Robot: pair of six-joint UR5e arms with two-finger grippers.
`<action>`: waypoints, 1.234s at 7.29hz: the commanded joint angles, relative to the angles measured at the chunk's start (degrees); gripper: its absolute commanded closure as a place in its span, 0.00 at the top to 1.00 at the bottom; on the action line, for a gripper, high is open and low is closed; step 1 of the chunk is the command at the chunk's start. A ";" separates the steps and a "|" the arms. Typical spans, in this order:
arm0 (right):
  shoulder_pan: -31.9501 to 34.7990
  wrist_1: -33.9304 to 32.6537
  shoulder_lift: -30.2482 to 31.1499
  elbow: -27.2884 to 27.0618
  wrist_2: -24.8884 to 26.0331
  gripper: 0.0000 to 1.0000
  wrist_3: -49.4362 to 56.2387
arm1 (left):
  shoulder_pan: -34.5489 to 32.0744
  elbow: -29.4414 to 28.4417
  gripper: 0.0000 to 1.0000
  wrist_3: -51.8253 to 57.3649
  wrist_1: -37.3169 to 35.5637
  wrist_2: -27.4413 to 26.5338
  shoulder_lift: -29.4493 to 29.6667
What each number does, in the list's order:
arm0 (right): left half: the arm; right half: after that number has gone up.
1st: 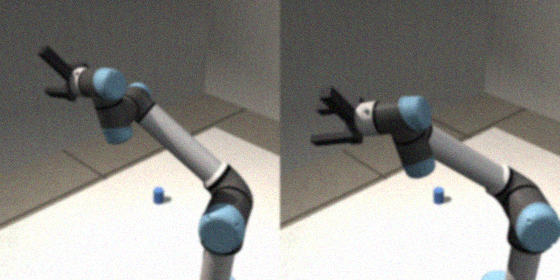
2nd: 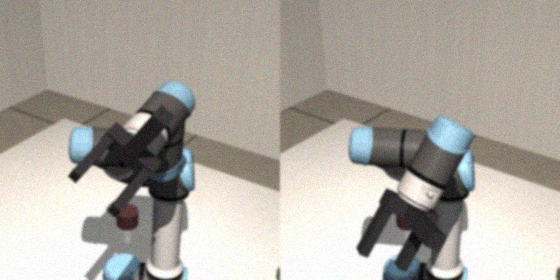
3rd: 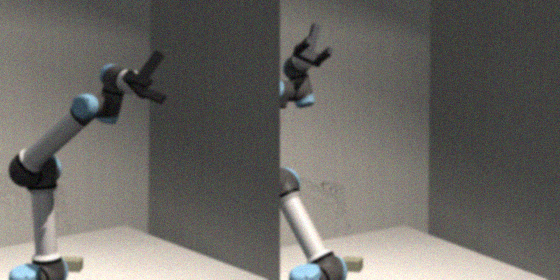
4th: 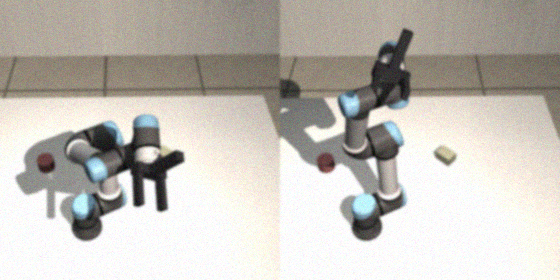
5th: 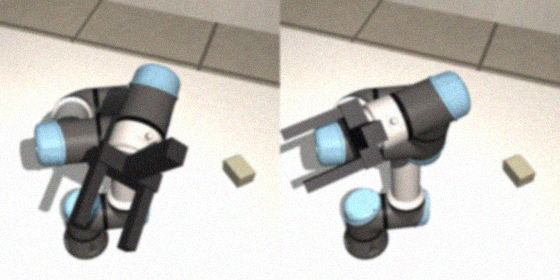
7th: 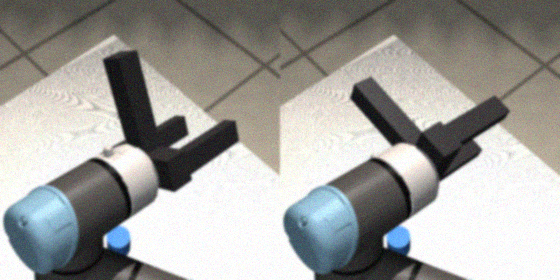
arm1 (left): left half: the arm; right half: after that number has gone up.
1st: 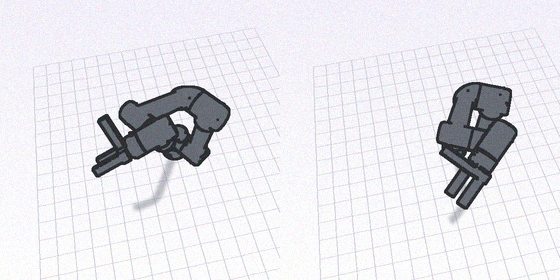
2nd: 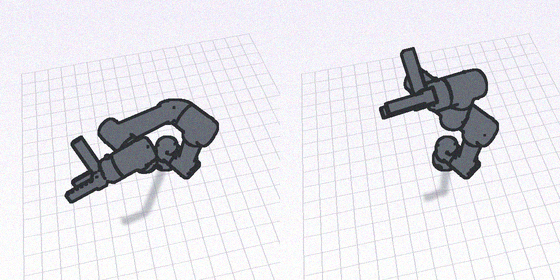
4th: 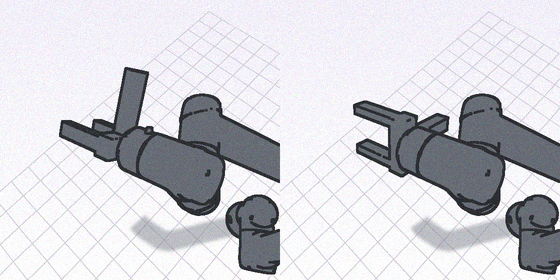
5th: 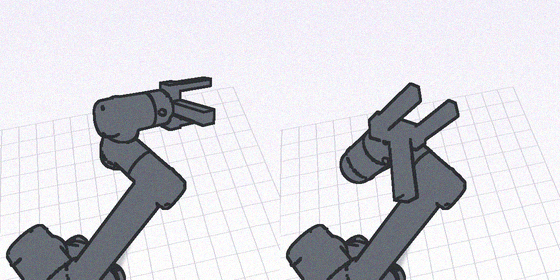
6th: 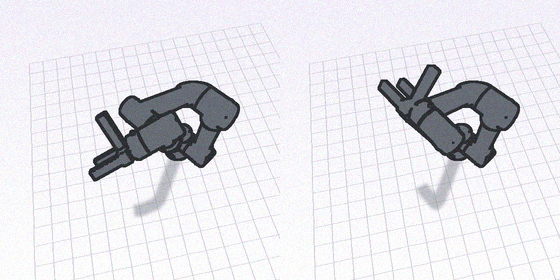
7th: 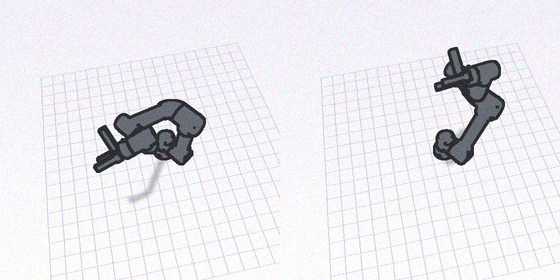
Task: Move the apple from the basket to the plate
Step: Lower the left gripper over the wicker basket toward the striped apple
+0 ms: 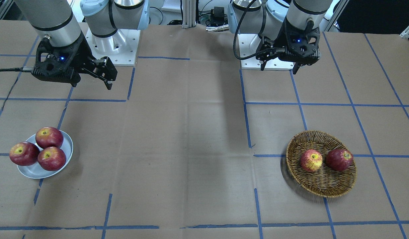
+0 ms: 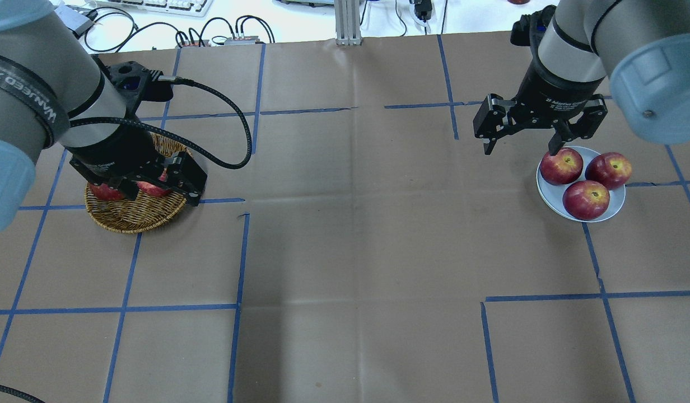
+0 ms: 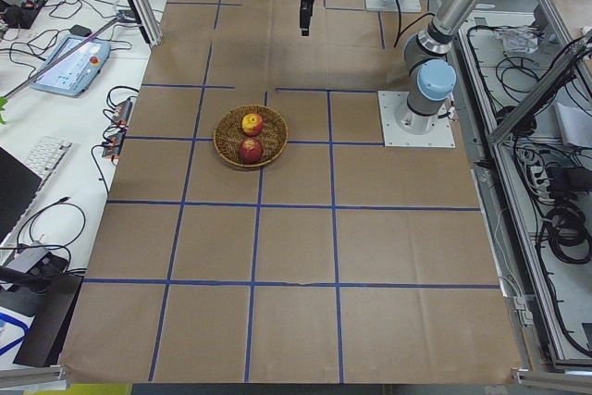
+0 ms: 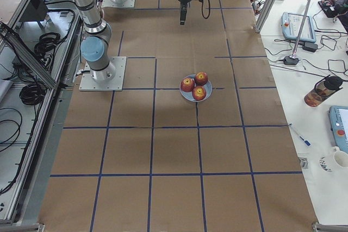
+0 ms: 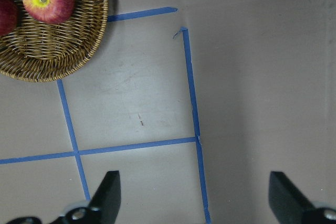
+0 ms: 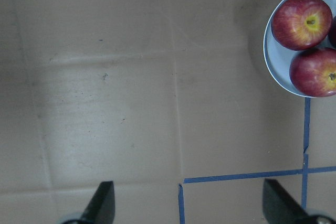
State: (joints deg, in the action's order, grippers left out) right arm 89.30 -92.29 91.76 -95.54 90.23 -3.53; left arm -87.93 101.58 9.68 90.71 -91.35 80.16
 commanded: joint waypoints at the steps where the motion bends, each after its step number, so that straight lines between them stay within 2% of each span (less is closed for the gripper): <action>1: 0.00 0.00 0.00 0.00 0.03 1.00 0.02 | 1.43 0.20 1.00 2.69 -0.09 0.12 0.35; 5: 0.00 0.00 0.00 0.00 0.03 1.00 -0.07 | 9.41 0.46 0.99 11.82 -2.19 0.38 4.64; 6: 0.00 0.00 0.00 0.00 0.03 1.00 0.02 | 12.31 1.68 0.99 18.11 -6.38 0.38 6.66; 7: 0.00 0.00 0.00 -0.09 0.03 1.00 0.02 | 14.52 4.83 0.99 23.14 -14.95 0.47 9.29; 8: 0.00 0.00 0.08 0.00 0.03 1.00 0.02 | 15.15 7.82 0.99 23.80 -24.09 0.21 12.01; 9: 0.00 0.00 0.08 -0.09 0.03 1.00 -0.07 | 15.41 8.46 0.99 25.54 -29.92 0.12 15.69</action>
State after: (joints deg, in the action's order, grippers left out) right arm 89.30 -92.29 91.81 -95.58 90.26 -3.54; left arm -73.30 108.24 32.91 69.05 -91.09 91.88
